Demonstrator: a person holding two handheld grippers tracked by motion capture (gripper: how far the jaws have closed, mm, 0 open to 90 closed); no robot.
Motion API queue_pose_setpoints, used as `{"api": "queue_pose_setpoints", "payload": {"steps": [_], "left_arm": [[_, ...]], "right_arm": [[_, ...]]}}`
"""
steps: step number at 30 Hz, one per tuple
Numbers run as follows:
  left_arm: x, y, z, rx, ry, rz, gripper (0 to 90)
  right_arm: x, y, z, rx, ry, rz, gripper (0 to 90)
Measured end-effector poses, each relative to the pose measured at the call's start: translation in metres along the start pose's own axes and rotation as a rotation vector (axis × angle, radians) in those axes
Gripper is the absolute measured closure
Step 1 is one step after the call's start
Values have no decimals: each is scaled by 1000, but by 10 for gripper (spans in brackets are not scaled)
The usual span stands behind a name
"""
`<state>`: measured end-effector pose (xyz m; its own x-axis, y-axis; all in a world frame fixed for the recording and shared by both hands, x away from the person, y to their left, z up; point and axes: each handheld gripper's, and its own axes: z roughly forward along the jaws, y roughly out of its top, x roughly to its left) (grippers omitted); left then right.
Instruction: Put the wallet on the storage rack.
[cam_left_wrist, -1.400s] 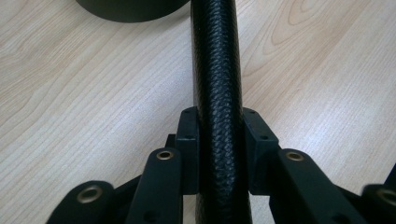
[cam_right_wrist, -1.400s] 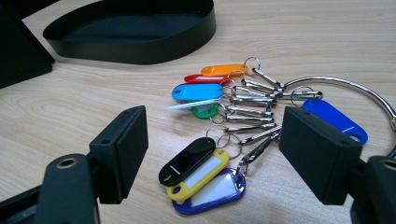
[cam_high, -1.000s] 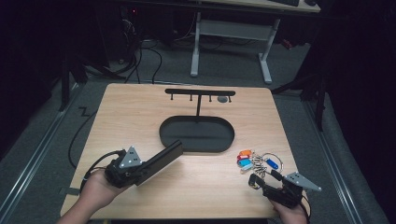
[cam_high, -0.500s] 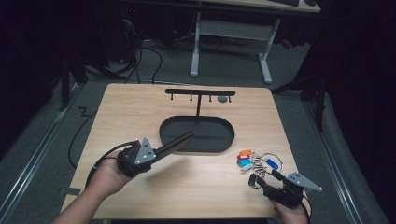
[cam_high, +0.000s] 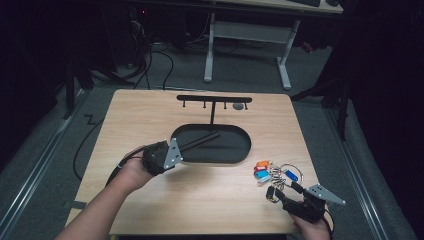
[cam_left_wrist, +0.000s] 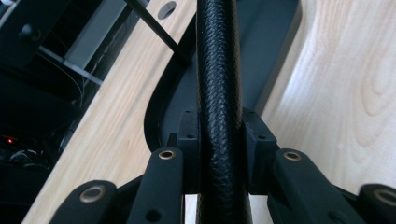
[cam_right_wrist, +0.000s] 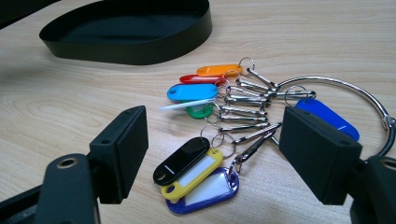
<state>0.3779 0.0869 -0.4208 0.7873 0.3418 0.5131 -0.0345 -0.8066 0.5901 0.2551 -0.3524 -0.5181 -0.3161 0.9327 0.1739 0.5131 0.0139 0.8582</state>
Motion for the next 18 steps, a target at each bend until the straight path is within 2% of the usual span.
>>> {"api": "queue_pose_setpoints", "payload": {"steps": [3,8,12,15,17,18], "left_arm": [[1,6,9,0,17,57,732],[5,14,24,-5,26,102,732],[6,19,39,-31,17,148,732],[6,24,51,-42,18,168,731],[7,27,57,-41,13,161,732],[7,28,60,-36,15,170,732]], "right_arm": [[0,0,0,0,0,0,244],[-1,0,0,0,-1,3,244],[-1,0,0,2,1,3,244],[-1,0,0,2,2,2,244],[-1,0,1,2,2,4,243],[-2,0,1,2,2,2,243]]}}
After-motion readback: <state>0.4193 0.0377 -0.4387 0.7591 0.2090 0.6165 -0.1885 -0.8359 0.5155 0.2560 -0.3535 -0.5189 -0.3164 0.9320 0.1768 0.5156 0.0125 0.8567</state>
